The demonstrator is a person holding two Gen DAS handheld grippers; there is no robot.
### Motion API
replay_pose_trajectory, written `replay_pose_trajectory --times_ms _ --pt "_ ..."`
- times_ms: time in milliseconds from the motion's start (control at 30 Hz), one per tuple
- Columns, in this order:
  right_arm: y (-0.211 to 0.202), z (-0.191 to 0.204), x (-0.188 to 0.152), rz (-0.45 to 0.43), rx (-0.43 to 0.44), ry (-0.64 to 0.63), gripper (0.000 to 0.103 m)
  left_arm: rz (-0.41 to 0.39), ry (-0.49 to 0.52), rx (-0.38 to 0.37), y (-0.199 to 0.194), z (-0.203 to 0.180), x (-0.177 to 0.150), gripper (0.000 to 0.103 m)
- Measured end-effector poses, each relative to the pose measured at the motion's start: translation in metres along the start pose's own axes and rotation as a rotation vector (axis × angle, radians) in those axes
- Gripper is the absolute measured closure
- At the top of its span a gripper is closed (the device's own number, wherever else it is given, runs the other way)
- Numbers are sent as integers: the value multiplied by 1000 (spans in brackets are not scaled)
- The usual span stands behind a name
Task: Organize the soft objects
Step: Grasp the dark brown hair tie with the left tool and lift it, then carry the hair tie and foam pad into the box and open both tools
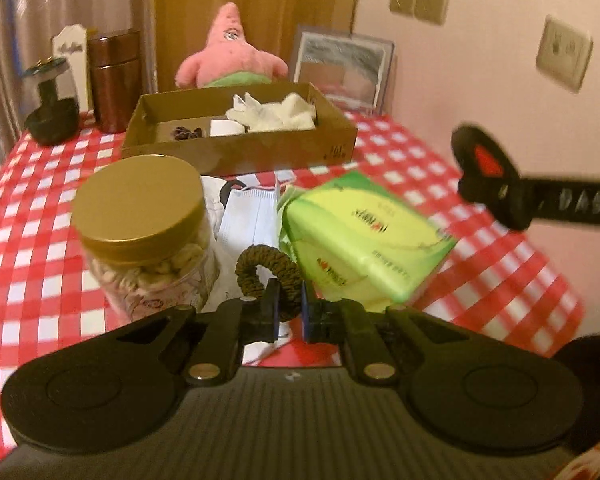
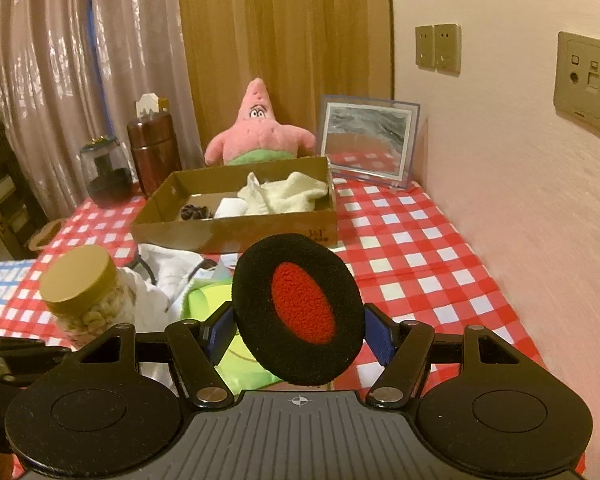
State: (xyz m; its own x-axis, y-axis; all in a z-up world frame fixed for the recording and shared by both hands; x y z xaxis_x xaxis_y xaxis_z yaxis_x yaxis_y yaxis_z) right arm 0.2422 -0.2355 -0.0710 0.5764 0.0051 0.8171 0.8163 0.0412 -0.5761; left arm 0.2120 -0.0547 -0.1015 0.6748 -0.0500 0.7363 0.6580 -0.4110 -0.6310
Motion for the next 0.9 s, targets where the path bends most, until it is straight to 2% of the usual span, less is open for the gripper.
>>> replay_pose_trajectory --times_ms 133,400,900 --pt "-15 3 4 -9 15 4 36 -21 -53 -12 -24 -4 4 94" --pt "-41 6 9 -26 36 10 36 -51 -75 -5 -54 -14 11 94" --pt "-55 6 13 -26 48 -22 36 -87 -80 -43 -75 -19 37 94"
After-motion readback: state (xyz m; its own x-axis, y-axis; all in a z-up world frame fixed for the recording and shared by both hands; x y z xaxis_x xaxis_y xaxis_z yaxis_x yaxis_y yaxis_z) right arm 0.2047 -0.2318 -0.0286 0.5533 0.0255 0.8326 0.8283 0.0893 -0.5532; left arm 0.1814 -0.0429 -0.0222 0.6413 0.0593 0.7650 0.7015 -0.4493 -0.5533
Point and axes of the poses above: each gripper's, at about its wrist camera, not at the fingertips, and y roughly the way its jaws point, z to its left, x to its top, the point moved 9 cm from there along y, roughly the way its jaws point, and after that the axes turned 12 degrees about -x, right-handed, at the moved point
